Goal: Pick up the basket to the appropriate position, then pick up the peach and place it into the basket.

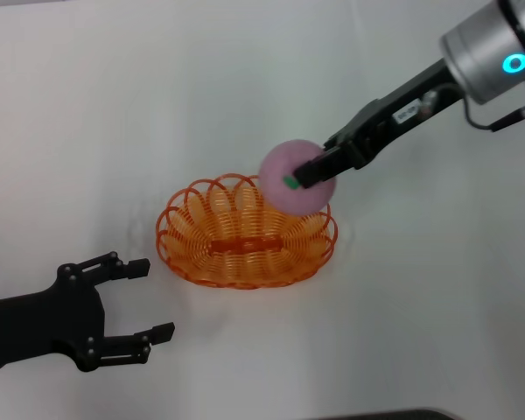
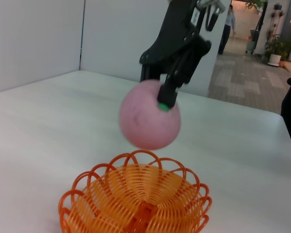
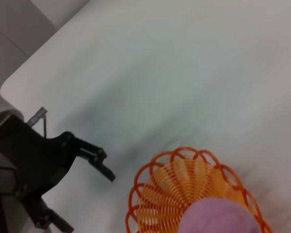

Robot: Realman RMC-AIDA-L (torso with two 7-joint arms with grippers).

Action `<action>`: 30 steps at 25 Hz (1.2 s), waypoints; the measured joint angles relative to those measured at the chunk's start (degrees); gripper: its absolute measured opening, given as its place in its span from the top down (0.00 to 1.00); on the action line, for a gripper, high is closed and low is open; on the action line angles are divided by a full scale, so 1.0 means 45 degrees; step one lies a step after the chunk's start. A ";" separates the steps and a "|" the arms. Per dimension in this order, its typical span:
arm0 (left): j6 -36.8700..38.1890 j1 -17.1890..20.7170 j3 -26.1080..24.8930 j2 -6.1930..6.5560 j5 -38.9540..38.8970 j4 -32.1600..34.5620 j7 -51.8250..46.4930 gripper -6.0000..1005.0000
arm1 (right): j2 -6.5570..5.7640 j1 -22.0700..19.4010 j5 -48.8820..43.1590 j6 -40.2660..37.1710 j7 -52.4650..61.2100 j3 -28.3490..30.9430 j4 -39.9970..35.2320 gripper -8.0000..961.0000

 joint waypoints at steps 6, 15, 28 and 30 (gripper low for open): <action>0.0000 -0.0001 0.0001 -0.0001 -0.0003 0.0006 -0.0014 0.13 | 0.0011 0.0510 0.0003 0.1023 -0.0264 -0.0847 0.1388 0.67; 0.0013 0.0006 -0.0001 0.0015 -0.0003 0.0006 -0.0082 0.13 | 0.0025 0.0577 0.0442 0.1398 -0.0462 -0.1413 0.1736 0.39; 0.0319 -0.0121 -0.0411 0.0018 -0.0012 -0.0039 -0.0120 0.13 | -0.0172 -0.1620 0.2318 0.0242 -0.5216 0.1259 0.1414 0.12; 0.0326 -0.0127 -0.0478 0.0019 -0.0015 -0.0063 -0.0120 0.13 | -0.0218 -0.2287 0.3144 -0.0292 -0.6712 0.2007 0.1447 0.12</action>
